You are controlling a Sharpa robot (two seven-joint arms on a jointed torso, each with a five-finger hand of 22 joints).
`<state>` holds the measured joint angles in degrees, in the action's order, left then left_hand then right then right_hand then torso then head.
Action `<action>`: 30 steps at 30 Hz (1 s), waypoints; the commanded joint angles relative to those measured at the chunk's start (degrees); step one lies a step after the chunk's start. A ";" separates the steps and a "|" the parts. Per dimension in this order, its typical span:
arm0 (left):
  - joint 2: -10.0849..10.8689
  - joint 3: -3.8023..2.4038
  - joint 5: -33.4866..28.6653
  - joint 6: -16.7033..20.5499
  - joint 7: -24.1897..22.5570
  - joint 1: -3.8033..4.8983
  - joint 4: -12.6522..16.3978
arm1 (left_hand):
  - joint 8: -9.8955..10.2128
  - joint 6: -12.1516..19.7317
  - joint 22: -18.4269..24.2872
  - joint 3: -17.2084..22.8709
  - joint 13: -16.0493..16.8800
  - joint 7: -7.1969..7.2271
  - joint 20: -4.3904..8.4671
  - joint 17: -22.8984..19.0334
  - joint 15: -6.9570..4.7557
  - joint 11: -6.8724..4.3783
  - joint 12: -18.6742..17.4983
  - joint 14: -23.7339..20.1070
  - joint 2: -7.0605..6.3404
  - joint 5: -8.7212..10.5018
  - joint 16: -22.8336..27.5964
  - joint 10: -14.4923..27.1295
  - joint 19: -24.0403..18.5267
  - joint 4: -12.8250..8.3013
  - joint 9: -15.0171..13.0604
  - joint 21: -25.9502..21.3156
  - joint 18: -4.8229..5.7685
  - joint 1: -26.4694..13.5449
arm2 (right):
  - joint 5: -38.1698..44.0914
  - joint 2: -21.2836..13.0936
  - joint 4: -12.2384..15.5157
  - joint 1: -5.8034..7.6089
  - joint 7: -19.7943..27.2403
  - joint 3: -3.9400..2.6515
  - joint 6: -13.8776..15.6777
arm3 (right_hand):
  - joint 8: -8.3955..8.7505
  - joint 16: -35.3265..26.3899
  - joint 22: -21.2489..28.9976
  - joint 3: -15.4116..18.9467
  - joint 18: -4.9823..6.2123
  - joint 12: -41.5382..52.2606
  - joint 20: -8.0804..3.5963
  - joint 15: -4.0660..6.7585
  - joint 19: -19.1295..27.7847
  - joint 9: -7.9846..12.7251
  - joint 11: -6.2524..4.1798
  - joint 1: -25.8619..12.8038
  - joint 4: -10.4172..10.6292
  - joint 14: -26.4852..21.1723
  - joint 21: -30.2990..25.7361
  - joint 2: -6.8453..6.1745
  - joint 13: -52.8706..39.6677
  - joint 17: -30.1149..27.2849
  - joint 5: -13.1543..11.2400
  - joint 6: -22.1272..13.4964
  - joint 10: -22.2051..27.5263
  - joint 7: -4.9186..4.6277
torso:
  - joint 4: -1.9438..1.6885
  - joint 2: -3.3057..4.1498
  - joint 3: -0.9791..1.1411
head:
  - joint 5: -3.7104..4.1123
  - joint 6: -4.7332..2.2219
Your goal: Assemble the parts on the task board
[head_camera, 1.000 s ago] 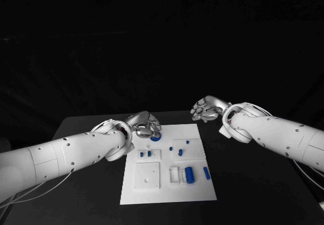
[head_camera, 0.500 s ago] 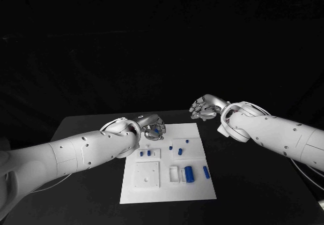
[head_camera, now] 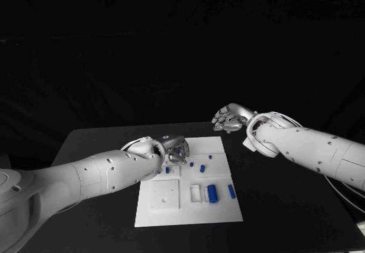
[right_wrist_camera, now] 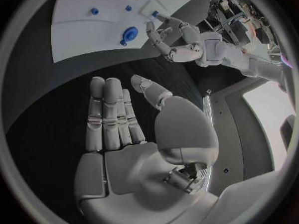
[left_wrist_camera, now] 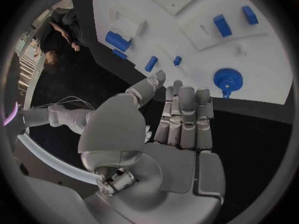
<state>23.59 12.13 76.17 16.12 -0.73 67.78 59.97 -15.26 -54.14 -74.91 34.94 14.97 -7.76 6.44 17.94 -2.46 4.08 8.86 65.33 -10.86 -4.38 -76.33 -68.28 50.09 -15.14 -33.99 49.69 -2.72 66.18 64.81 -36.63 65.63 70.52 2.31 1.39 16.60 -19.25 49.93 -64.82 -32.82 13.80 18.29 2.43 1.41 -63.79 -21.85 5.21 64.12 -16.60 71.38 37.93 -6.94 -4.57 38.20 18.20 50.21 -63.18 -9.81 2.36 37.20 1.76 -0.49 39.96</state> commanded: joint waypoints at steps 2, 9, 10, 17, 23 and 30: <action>-1.14 -0.02 1.74 0.01 -0.03 -0.94 -1.20 | 0.35 0.52 -0.92 -0.12 -0.13 -0.08 1.69 0.18 0.06 0.02 -0.65 0.53 -0.04 -0.05 -0.60 -0.08 0.43 0.05 0.15 0.34 -1.08 -0.20 | -0.21 0.12 0.16 0.11 -0.28 -0.06 0.27 | 0.08 0.41 -0.11 -0.50 1.20 -0.37 -0.10 -0.09 -0.38 0.09 -0.07 -0.53 -0.05 0.53 0.34 -0.25 0.08 0.14 0.29 -0.18 -0.39 -0.26 | 0.09 0.06 -0.02 | 0.21 0.11; -3.09 -0.05 1.79 1.33 -0.36 -2.22 -4.44 | 1.05 1.72 -0.84 0.13 -1.00 -0.62 1.14 0.44 0.73 0.73 -2.64 0.96 -0.19 -1.00 -1.21 1.59 1.03 -0.12 0.60 0.40 -1.61 0.14 | -0.22 0.23 0.37 0.44 -0.39 -0.13 0.30 | 0.07 0.57 -0.21 -0.59 1.20 -0.53 -0.19 -0.07 -0.54 0.10 -0.09 -0.61 -0.05 0.64 0.47 -0.26 0.09 0.32 0.29 -0.17 -0.49 -0.26 | 0.32 0.37 0.04 | 0.34 0.11; -3.28 -0.05 1.78 1.36 -0.36 -2.30 -4.73 | 1.30 2.18 -0.82 0.19 -1.27 -0.81 0.96 0.47 0.93 0.94 -3.12 1.02 -0.22 -1.04 -1.29 2.06 1.12 -0.09 0.75 0.38 -1.75 0.15 | -0.22 0.26 0.36 0.48 -0.40 -0.13 0.28 | 0.07 0.58 -0.22 -0.60 1.20 -0.54 -0.20 -0.06 -0.56 0.10 -0.09 -0.61 -0.05 0.65 0.48 -0.26 0.09 0.33 0.30 -0.17 -0.50 -0.26 | 0.38 0.44 0.05 | 0.36 0.09; -4.08 -0.07 1.70 1.63 -0.38 -2.62 -5.50 | 2.17 3.94 -0.78 0.34 -2.11 -1.69 0.38 0.58 1.47 1.50 -4.30 1.26 -0.47 -0.97 -1.60 2.88 1.41 0.08 1.41 0.34 -2.31 0.17 | -0.24 0.32 0.46 0.72 -0.42 -0.17 0.26 | 0.07 0.65 -0.28 -0.64 1.20 -0.62 -0.25 -0.05 -0.63 0.10 -0.11 -0.64 -0.05 0.69 0.55 -0.29 0.09 0.42 0.32 -0.17 -0.55 -0.26 | 0.62 0.76 0.13 | 0.26 -0.01; -5.02 -0.07 1.20 1.31 -0.34 -2.93 -7.17 | 2.64 5.02 -0.76 0.42 -2.80 -2.20 0.03 0.62 1.84 1.88 -5.06 1.33 -0.66 -0.76 -1.75 3.69 1.57 0.33 1.91 0.29 -2.64 0.06 | -0.28 0.49 0.48 0.84 -0.43 -0.19 0.26 | 0.06 0.71 -0.33 -0.68 1.20 -0.68 -0.29 -0.04 -0.70 0.10 -0.12 -0.67 -0.05 0.73 0.60 -0.29 0.09 0.50 0.33 -0.15 -0.60 -0.26 | 0.59 0.68 0.09 | 0.38 0.10; -5.98 -0.07 1.10 0.84 0.18 -3.24 -8.93 | 2.48 5.01 -0.77 0.31 -3.56 -2.22 -0.36 0.64 2.16 2.20 -5.13 1.29 -0.59 -0.05 -1.86 4.39 1.60 0.83 2.12 0.23 -2.93 -0.43 | -0.31 0.63 0.54 0.99 -0.42 -0.23 0.24 | 0.06 0.76 -0.37 -0.71 1.20 -0.75 -0.32 -0.03 -0.75 0.11 -0.12 -0.72 -0.04 0.76 0.65 -0.29 0.09 0.56 0.35 -0.16 -0.64 -0.26 | 0.58 0.72 0.11 | 0.50 0.15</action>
<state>17.89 12.10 77.44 16.95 -0.69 64.65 51.29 -12.81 -49.27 -74.90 35.12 11.40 -10.07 6.53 18.52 -0.74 5.94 3.81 66.71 -11.16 -4.60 -77.92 -64.75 51.63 -14.62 -31.91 49.91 -2.48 65.88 64.52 -36.09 66.06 71.49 1.77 1.20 16.87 -19.25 50.33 -65.08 -33.15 13.80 17.73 2.26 1.43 -64.18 -21.82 5.00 63.89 -16.60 71.76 38.37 -7.17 -4.53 38.71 18.20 50.15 -63.38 -9.87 2.96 37.90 1.86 -0.06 40.09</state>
